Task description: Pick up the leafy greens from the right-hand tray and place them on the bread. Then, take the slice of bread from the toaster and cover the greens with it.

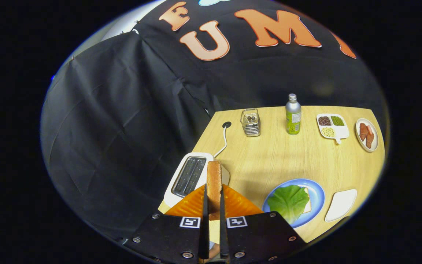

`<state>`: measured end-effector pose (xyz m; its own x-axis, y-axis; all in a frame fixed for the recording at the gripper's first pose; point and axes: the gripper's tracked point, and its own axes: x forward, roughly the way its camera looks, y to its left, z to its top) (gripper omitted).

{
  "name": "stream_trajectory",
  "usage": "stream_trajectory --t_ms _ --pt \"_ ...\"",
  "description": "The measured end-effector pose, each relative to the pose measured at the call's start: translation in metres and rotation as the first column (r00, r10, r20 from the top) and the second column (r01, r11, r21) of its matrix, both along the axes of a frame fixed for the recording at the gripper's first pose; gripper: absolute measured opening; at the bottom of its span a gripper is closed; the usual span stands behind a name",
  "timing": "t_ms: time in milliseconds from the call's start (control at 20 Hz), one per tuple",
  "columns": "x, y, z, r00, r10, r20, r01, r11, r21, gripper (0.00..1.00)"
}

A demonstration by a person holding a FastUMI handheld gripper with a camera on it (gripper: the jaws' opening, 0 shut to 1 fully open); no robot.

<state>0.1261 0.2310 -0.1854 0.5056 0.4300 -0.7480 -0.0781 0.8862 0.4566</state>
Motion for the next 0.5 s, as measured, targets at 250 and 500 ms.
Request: stream_trajectory --t_ms 250,500 --pt "-0.013 -0.029 -0.033 0.998 -0.018 -0.057 0.019 1.0 0.01 0.12" --pt "-0.025 -0.054 -0.062 0.995 -0.02 -0.097 0.023 0.999 0.03 0.12"
